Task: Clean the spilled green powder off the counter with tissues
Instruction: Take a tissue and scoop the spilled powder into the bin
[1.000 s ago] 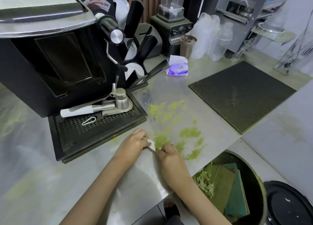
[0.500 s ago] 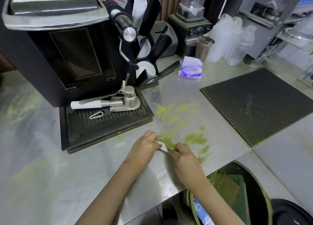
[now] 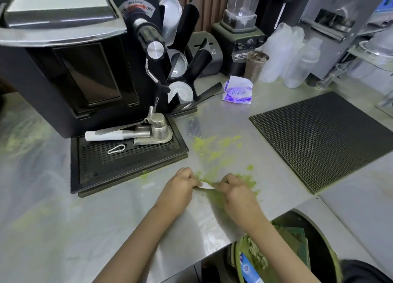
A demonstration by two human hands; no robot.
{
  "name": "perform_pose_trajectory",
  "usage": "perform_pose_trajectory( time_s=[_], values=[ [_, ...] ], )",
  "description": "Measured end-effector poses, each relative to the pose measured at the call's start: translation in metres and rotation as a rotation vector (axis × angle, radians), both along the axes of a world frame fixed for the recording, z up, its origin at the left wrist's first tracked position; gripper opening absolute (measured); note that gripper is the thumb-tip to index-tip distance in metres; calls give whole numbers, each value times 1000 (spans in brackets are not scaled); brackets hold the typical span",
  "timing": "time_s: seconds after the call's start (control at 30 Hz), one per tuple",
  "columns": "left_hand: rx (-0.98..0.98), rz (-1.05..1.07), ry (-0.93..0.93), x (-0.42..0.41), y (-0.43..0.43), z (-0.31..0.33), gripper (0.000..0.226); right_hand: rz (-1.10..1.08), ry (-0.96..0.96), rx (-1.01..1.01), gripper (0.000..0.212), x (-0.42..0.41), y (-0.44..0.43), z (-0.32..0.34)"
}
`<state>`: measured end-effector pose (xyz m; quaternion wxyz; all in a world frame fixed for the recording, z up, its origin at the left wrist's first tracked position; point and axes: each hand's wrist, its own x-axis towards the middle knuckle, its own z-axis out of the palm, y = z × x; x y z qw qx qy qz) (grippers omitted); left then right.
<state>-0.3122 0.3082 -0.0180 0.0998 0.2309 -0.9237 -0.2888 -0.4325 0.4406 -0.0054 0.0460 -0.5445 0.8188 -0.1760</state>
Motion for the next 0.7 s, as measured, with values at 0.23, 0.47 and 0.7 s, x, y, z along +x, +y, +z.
perform_pose_trajectory(
  time_s=[0.23, 0.47, 0.7],
  values=[
    [234, 194, -11, -28, -9, 14, 30, -69, -378, -48, 30, -39, -16, 9],
    [202, 251, -14, -55, -14, 18, 26, -27, -398, -85, 30, -72, -32, 6],
    [-122, 215, -100, -105, -59, 34, 31, 4, -354, -109, 27, -128, -108, 6]
  ],
)
